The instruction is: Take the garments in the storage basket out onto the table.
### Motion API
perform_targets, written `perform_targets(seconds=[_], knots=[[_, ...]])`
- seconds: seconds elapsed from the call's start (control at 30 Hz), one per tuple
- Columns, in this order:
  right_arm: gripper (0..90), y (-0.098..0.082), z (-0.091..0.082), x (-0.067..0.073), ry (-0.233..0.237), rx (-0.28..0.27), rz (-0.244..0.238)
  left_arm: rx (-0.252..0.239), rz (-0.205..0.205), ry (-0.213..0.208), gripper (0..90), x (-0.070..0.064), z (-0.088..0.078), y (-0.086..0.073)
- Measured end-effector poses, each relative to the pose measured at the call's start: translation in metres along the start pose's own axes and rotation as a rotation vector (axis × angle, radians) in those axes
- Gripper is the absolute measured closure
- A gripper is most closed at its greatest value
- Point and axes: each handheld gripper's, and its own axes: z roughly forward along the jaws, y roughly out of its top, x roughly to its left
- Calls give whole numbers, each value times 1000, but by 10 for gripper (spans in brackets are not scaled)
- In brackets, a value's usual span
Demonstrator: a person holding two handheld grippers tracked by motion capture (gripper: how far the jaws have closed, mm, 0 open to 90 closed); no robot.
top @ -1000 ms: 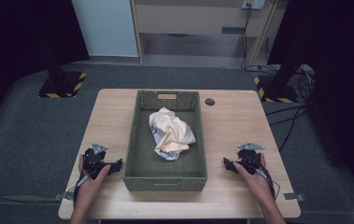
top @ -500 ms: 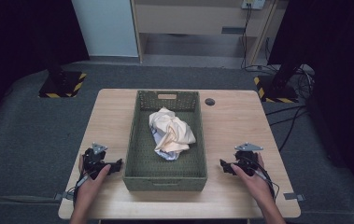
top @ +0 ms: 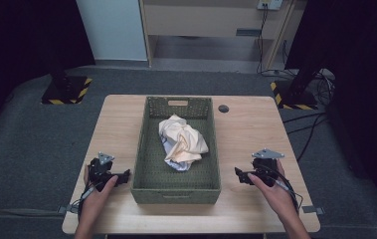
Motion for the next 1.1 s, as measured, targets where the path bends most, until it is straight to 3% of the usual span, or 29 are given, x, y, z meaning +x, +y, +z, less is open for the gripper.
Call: perform_targets(seconds=[0.53, 0.87, 1.1], knots=[[40, 31, -35, 5, -7, -16, -42, 0, 0, 0, 0, 0, 0, 0], [44, 50, -49, 6, -5, -41, -38, 0, 0, 0, 0, 0, 0, 0], [41, 66, -56, 15, 8, -58, -52, 0, 0, 0, 0, 0, 0, 0]])
